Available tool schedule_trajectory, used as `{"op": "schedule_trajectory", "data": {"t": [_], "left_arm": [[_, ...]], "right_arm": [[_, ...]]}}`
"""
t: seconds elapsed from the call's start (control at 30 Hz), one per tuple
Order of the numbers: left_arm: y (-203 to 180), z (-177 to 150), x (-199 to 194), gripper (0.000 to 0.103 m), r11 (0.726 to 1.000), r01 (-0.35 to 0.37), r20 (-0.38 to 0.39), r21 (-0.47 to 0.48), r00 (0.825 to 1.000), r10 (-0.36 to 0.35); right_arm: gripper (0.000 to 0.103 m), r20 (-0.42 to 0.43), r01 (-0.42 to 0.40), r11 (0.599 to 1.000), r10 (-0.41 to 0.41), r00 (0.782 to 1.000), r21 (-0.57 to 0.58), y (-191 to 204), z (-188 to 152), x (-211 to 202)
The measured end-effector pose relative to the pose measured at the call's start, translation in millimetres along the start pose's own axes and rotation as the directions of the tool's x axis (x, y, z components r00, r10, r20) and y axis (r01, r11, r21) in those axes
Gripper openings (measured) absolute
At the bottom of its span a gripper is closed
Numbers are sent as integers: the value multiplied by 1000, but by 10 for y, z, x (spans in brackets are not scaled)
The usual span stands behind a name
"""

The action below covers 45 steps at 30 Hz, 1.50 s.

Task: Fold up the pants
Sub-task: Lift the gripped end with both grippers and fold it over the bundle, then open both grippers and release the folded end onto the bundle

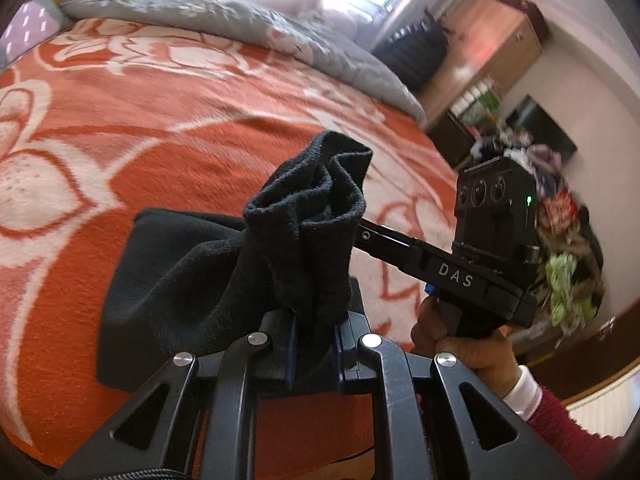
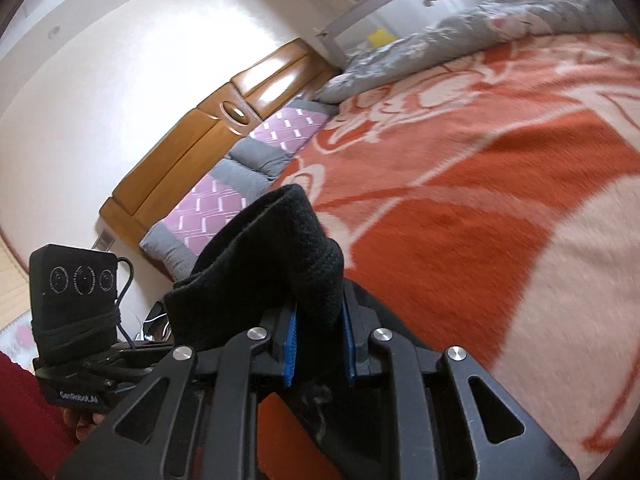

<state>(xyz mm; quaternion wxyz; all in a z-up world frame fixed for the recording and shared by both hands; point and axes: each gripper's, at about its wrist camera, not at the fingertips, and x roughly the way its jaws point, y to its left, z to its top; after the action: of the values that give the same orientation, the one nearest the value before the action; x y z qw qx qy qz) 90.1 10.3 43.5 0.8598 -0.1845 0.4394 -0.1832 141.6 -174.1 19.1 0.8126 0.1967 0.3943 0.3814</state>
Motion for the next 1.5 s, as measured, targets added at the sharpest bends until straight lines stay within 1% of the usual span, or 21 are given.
{"op": "schedule_trajectory", "data": {"t": [0.13, 0.37, 0.47, 0.57, 0.6, 0.77, 0.83, 0.93, 0.97, 1.0, 1.03, 1.1, 1.23, 1.3, 1.37, 1.43, 1.5], "left_arm": [[-95, -86, 202, 13, 999, -13, -40, 29, 999, 14], [-293, -246, 426, 13, 994, -32, -77, 109, 996, 40], [-362, -303, 540, 15, 990, -21, -98, 142, 995, 35], [-426, -359, 624, 15, 982, -17, -114, 187, 993, 39], [-446, -386, 659, 16, 980, -13, -123, 198, 992, 38], [-495, -475, 760, 17, 973, -14, -143, 230, 988, 48], [-489, -486, 758, 20, 974, 0, -152, 229, 988, 36], [-469, -474, 711, 26, 975, 17, -159, 223, 987, 19], [-460, -469, 701, 33, 975, 27, -163, 219, 987, 10], [-445, -464, 680, 42, 977, 50, -173, 209, 985, -14], [-433, -460, 669, 44, 977, 72, -182, 199, 983, -35], [-441, -461, 613, 45, 977, 98, -190, 189, 980, -62], [-483, -478, 442, 48, 967, 113, -170, 229, 983, -75], [-466, -467, 326, 53, 964, 118, -152, 238, 985, -83], [-423, -452, 240, 53, 966, 118, -138, 231, 987, -87], [-358, -405, 158, 53, 971, 106, -116, 215, 990, -82], [-265, -346, 80, 54, 977, 80, -92, 199, 994, -62]], "right_arm": [[20, -4, 28, 999, -28, 1000, 24, -151, -117, -58], [21, 2, 49, 995, -49, 999, 84, -358, -305, -208], [23, -8, 80, 989, -80, 997, 127, -467, -387, -270], [25, -18, 135, 980, -134, 991, 144, -501, -473, -340], [25, -24, 163, 975, -161, 987, 149, -507, -499, -367], [25, -39, 249, 954, -246, 969, 165, -480, -573, -490], [25, -44, 273, 948, -270, 962, 165, -475, -582, -525], [33, -54, 307, 935, -302, 952, 181, -458, -608, -590], [38, -53, 317, 930, -313, 948, 187, -452, -611, -614], [44, -51, 334, 922, -330, 942, 197, -448, -620, -651], [47, -52, 345, 916, -342, 938, 203, -451, -622, -669], [48, -54, 375, 903, -372, 927, 211, -427, -635, -724], [50, -46, 425, 876, -426, 904, 230, -377, -637, -846], [55, -31, 453, 855, -460, 887, 252, -361, -648, -950], [58, -16, 468, 841, -482, 876, 271, -340, -651, -1025], [58, 5, 478, 830, -500, 866, 286, -308, -642, -1116], [59, 25, 488, 826, -515, 857, 283, -218, -610, -1166]]}}
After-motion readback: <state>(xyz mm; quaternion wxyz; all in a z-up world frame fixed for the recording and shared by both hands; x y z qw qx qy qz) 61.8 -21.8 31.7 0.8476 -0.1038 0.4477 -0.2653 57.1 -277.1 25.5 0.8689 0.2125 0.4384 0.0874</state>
